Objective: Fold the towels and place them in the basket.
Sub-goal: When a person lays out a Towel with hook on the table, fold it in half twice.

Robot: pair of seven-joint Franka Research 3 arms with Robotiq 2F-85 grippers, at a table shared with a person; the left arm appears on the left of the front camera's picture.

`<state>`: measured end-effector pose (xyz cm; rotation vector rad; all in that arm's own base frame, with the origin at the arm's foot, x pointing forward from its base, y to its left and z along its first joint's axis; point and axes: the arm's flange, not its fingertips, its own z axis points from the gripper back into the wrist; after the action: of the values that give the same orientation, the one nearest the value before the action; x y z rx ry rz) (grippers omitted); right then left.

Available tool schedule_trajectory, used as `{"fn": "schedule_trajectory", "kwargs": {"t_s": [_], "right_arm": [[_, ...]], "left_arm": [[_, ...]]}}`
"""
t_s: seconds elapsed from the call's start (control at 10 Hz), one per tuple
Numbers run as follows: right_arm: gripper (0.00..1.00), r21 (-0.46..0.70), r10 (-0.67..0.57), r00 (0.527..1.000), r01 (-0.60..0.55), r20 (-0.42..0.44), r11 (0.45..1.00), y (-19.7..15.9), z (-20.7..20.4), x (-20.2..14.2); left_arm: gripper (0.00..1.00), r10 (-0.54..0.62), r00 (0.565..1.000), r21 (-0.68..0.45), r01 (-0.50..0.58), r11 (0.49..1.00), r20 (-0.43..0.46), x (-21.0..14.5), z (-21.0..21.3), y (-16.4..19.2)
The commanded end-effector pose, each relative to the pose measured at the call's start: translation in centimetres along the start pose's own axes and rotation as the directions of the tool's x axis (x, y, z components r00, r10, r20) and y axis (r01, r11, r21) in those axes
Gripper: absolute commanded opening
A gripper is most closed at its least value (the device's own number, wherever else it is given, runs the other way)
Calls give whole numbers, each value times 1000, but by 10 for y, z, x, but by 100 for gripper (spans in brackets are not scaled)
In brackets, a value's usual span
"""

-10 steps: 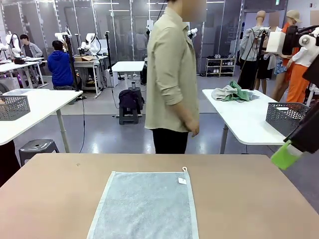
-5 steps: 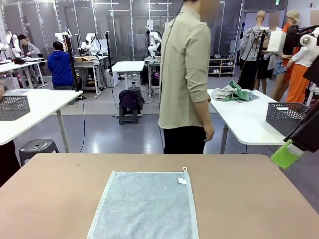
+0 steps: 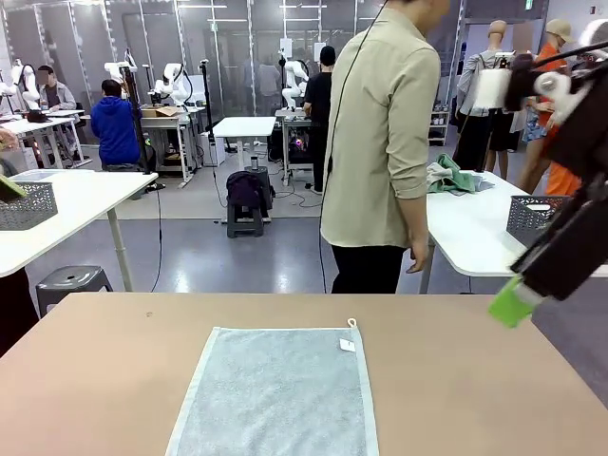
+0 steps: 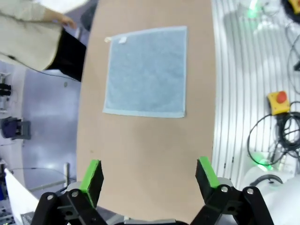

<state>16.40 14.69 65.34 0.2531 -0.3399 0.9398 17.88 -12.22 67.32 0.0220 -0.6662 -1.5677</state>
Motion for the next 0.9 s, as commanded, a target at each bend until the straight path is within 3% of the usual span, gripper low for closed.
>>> {"fn": "schedule_trajectory", "kwargs": {"t_s": [0.0,0.3,0.6,0.8], "right_arm": [[100,-31,160,987,-160,-22,987,2,-43,22],[100,6,318,943,-319,-94,948,11,-108,28],[100,75,458,871,-452,-179,889,10,-162,4],[100,123,557,806,-544,-200,830,16,-205,-7]], "left_arm": [[100,-43,998,-79,39,996,-51,39,-45,5],[100,-108,983,-204,76,976,-149,70,-121,-13],[100,-131,960,-277,60,959,-248,58,-179,-44],[100,-124,959,-318,38,947,-253,43,-216,-67]]}}
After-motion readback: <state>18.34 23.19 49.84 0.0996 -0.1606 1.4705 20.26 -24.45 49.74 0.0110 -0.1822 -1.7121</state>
